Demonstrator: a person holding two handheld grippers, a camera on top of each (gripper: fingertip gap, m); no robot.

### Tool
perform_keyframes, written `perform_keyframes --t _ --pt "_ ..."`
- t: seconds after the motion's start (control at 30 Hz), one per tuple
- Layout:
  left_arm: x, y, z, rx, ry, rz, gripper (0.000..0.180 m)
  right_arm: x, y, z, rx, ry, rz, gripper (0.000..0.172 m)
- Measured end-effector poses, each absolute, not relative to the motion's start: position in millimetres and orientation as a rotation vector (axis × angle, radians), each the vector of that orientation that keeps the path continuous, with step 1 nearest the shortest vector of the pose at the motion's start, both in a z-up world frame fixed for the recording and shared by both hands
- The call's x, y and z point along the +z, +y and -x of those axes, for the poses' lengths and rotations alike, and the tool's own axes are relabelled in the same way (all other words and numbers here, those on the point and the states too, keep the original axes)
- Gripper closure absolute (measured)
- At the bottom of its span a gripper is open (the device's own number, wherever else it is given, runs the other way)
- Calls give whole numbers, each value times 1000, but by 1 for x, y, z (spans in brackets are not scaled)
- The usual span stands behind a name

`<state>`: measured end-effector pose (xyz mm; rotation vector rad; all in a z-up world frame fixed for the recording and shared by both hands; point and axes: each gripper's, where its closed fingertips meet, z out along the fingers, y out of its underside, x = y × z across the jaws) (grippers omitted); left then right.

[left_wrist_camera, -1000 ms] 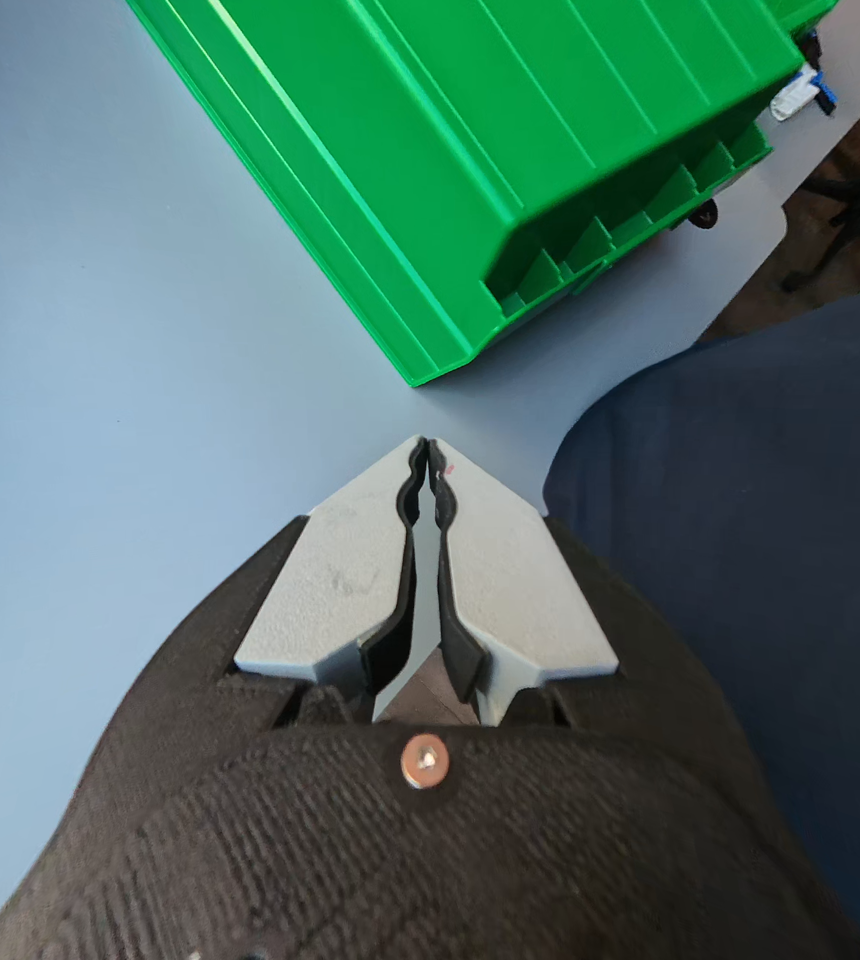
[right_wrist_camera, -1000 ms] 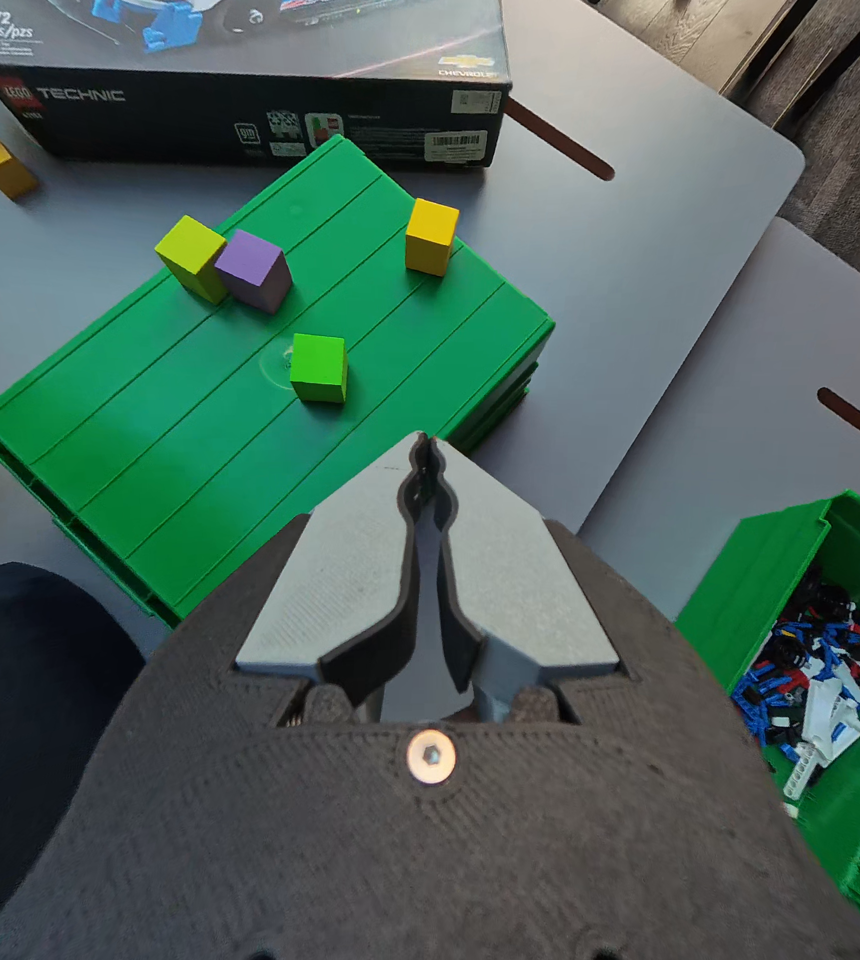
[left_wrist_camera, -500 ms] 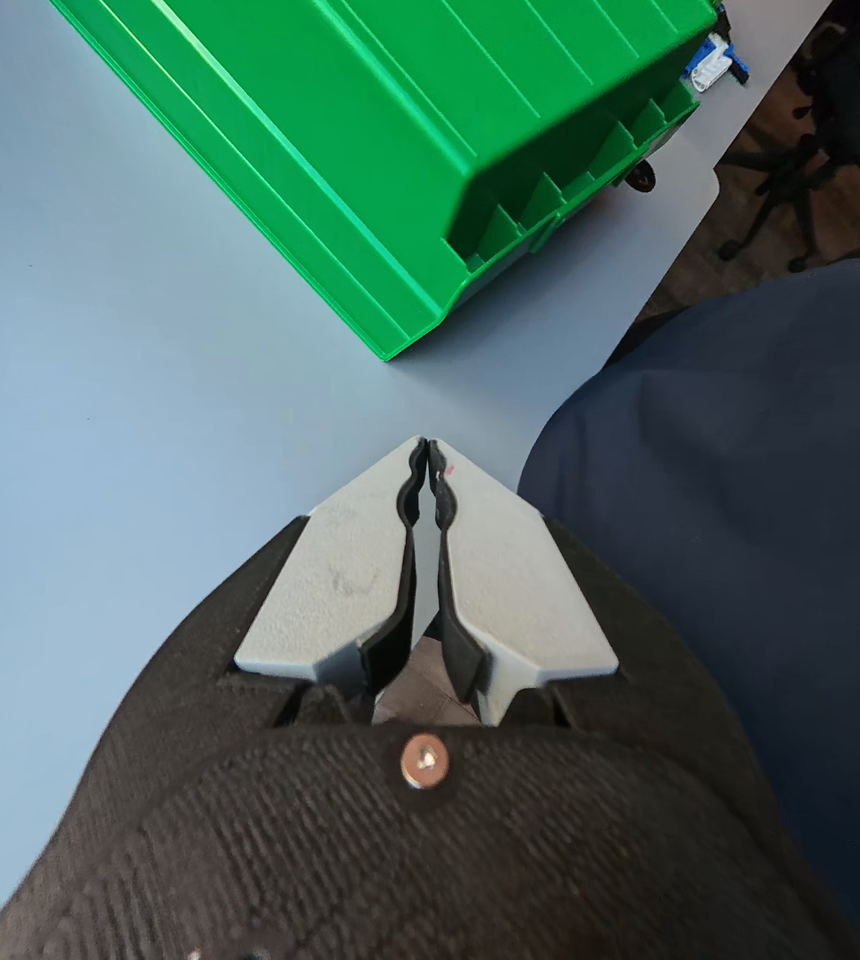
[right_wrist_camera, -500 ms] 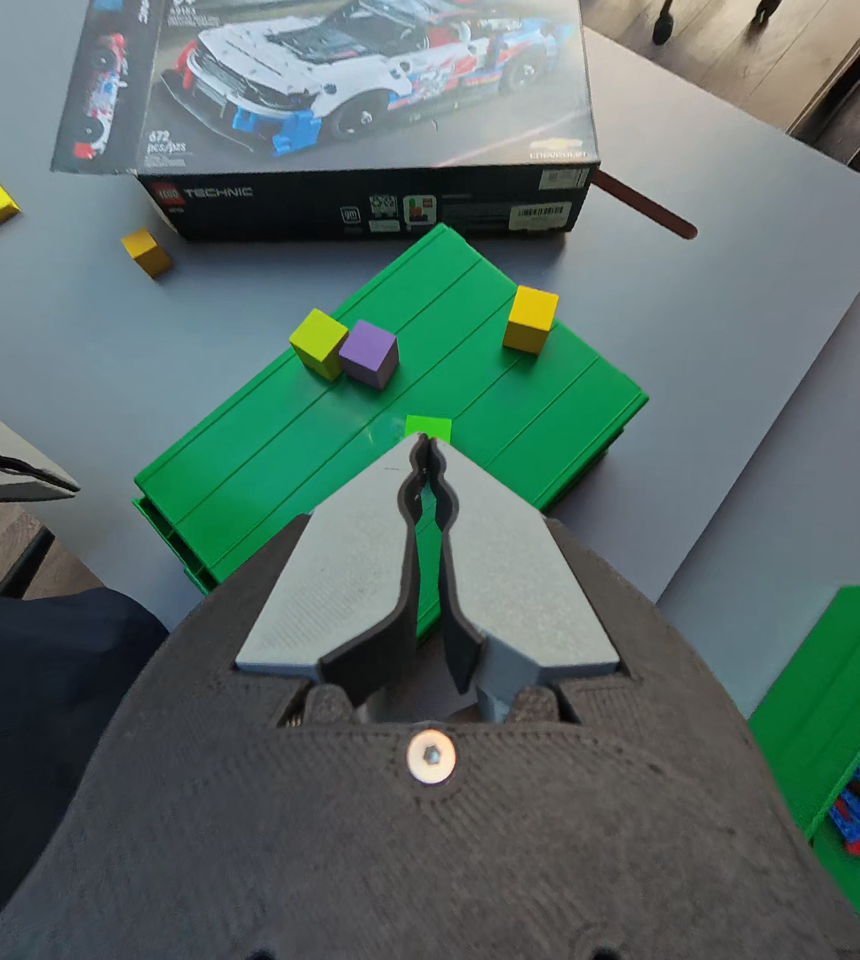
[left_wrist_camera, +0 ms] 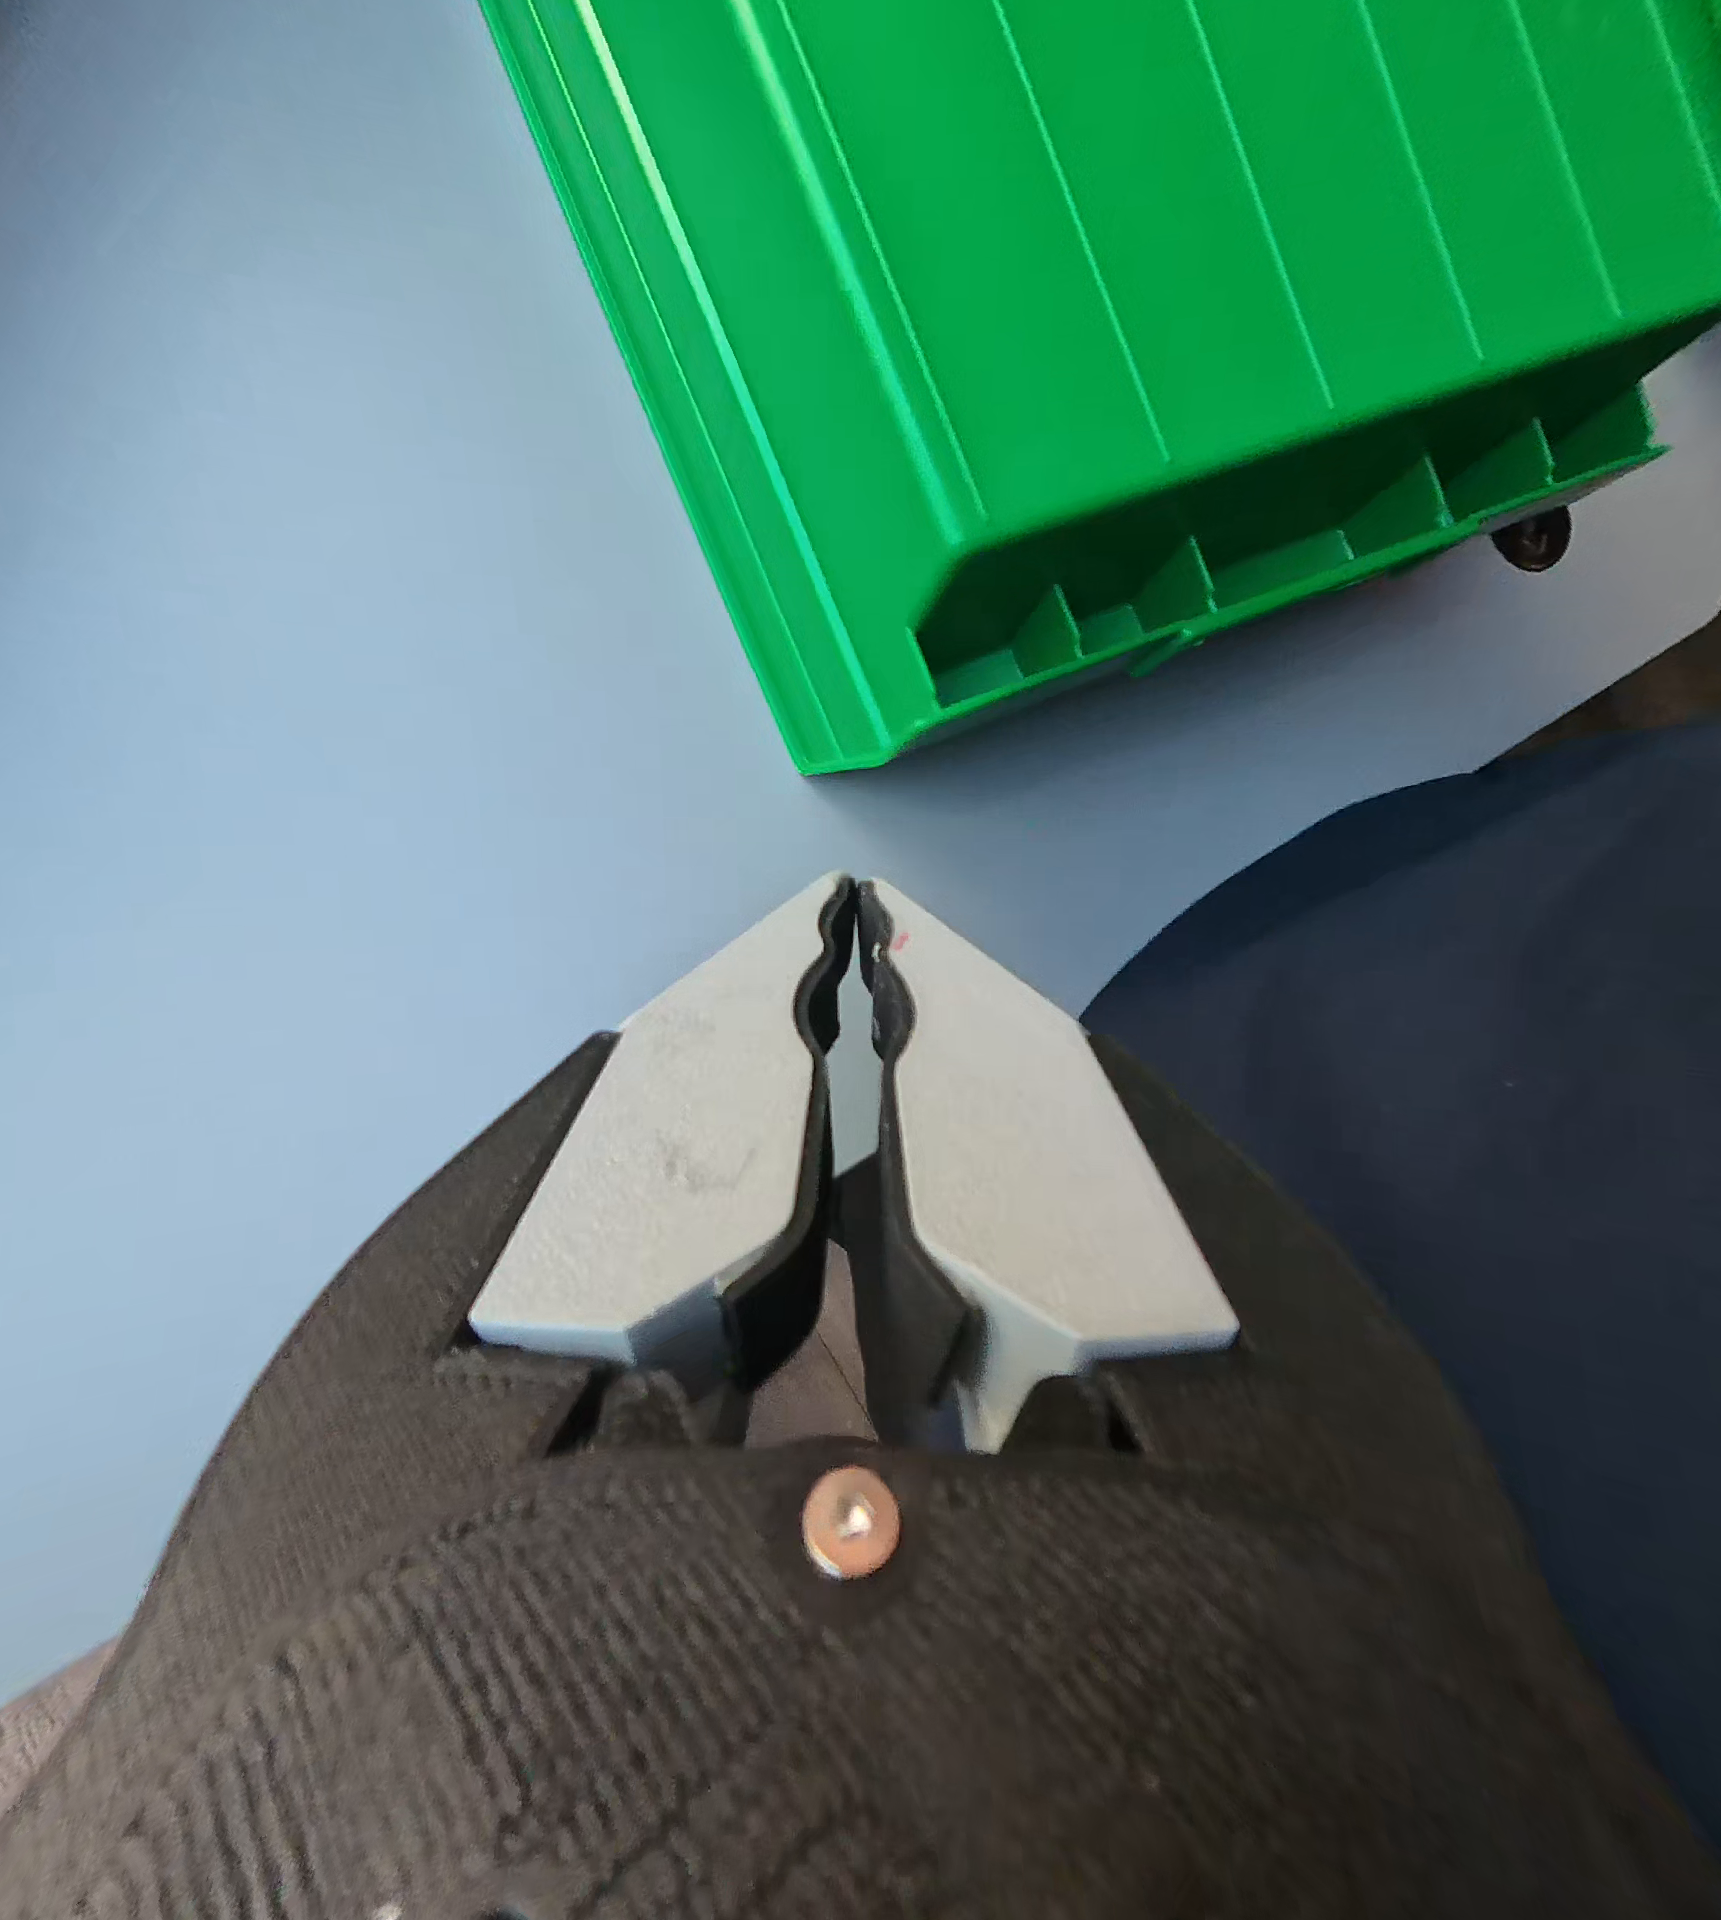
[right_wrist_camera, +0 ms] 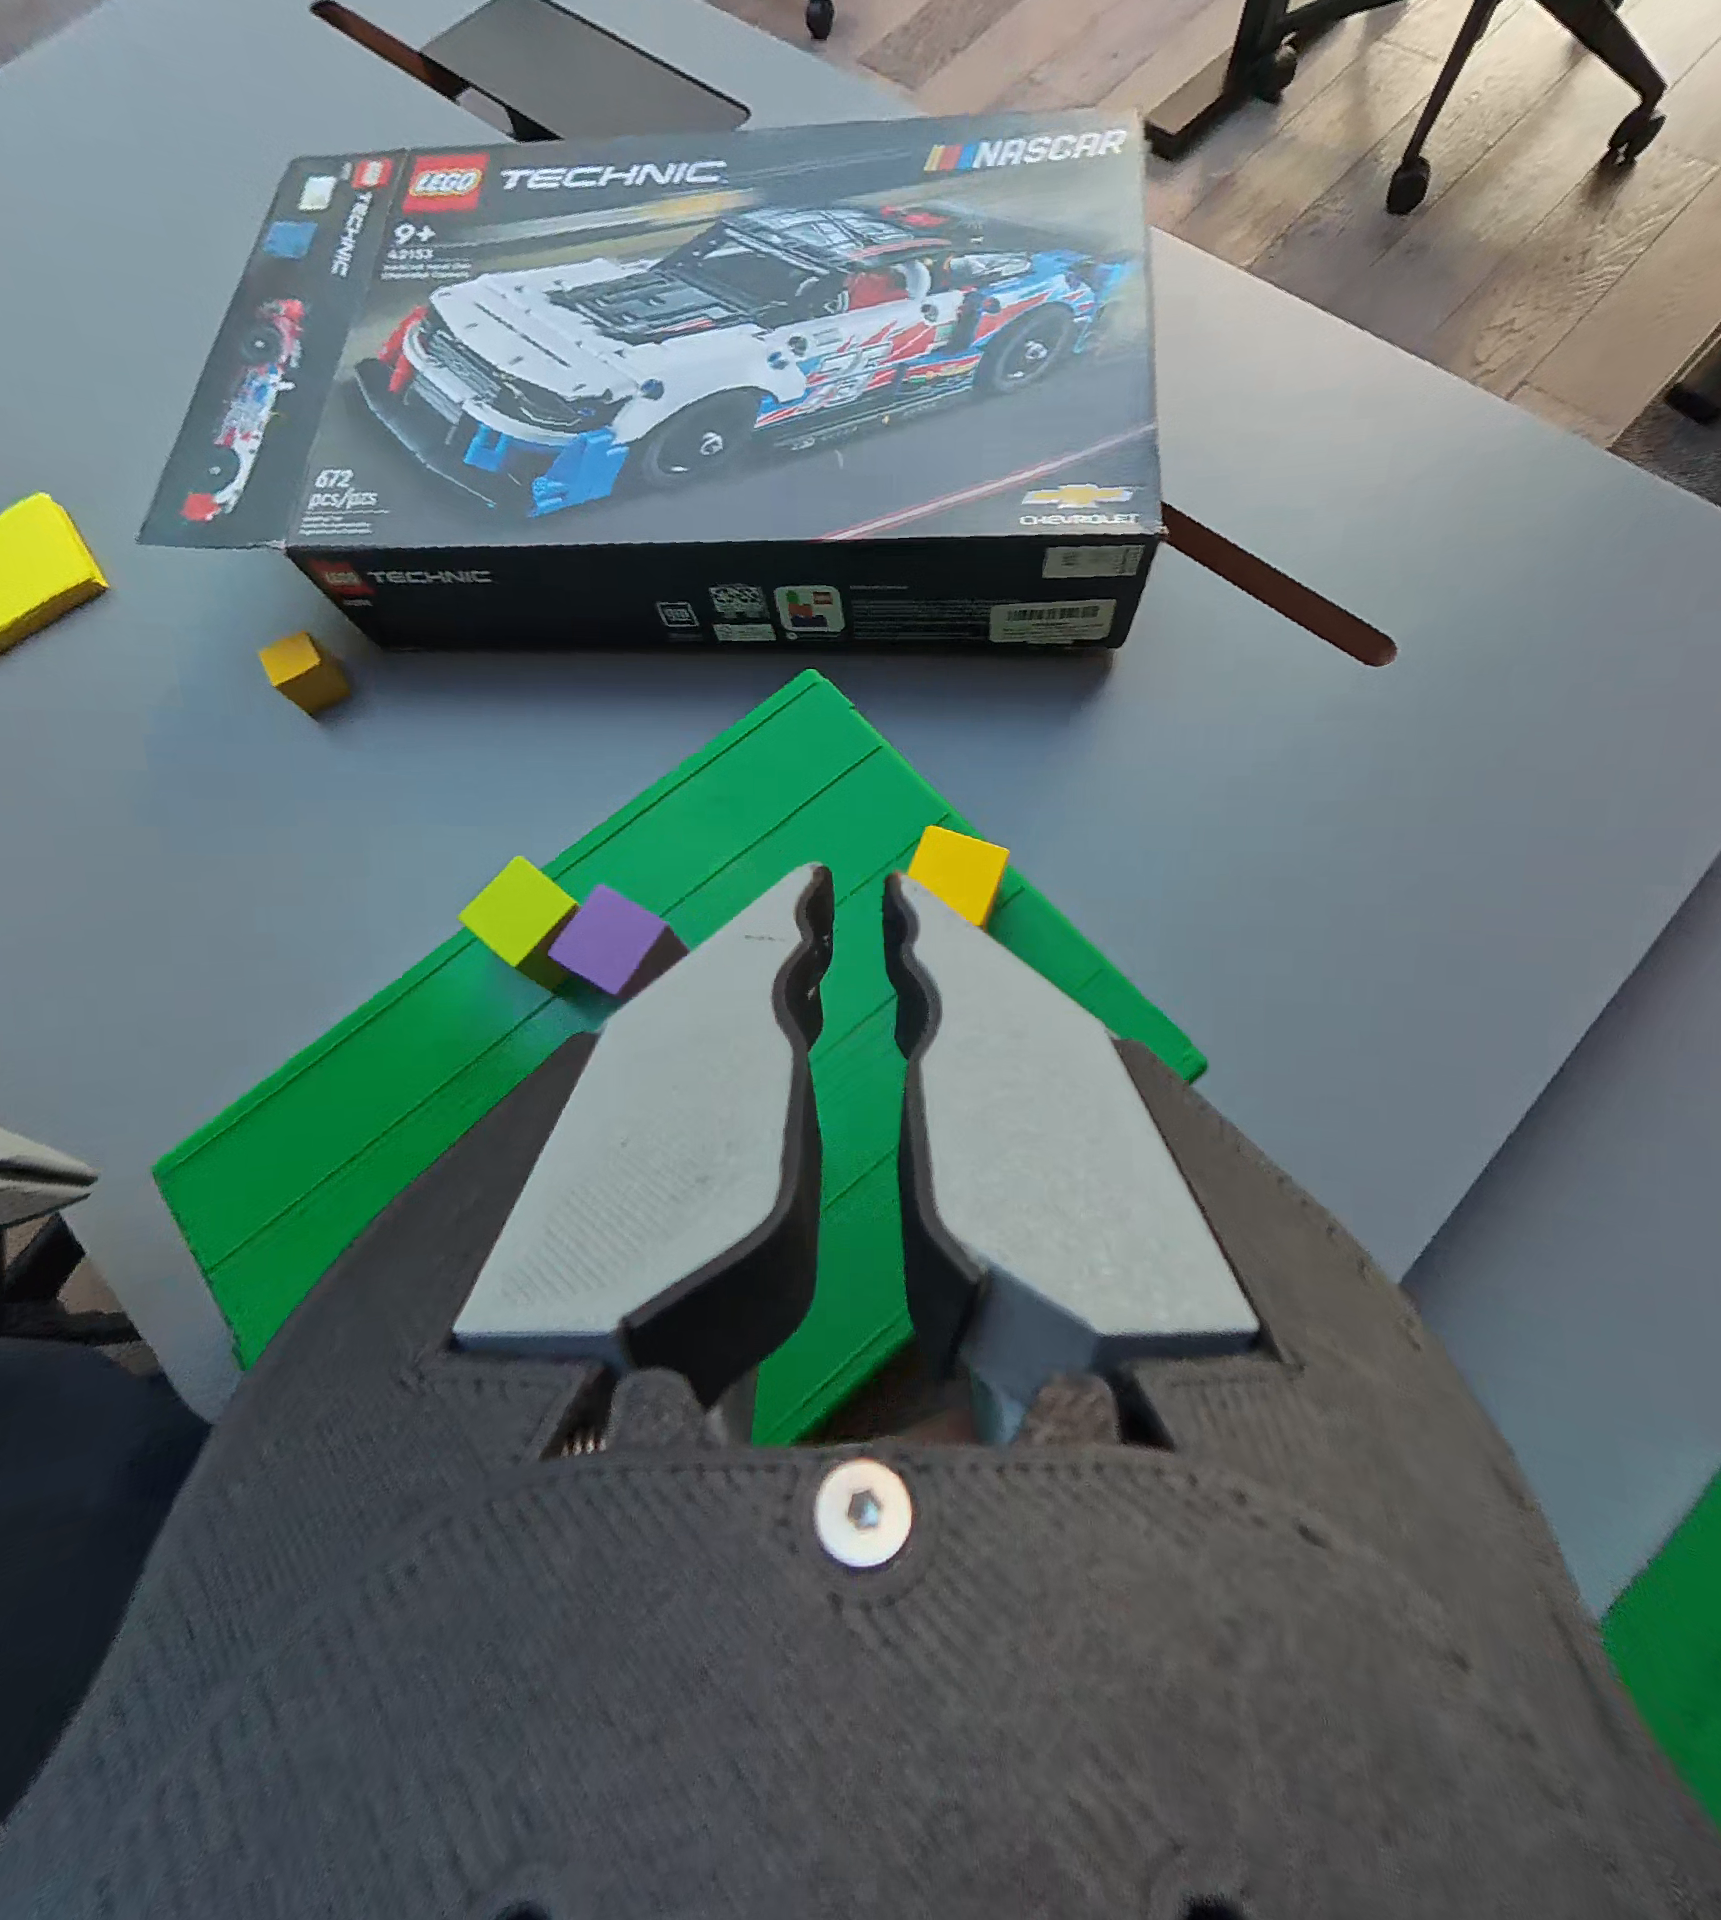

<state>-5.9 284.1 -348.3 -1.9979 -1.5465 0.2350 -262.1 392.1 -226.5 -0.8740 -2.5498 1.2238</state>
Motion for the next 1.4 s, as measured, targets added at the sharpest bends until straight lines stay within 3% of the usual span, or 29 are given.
perform_keyframes --t 0.33,0.6,1.4 --pt "-353 313 -5 257 -1542 2142 180 -262 436 270 1198 -2591 931 160" --pt "-358 307 0 240 -1427 2191 180 -259 436 263 1149 -2546 980 159" --pt "-371 148 -12 252 -1185 2110 180 -216 327 170 794 -2348 1021 155"
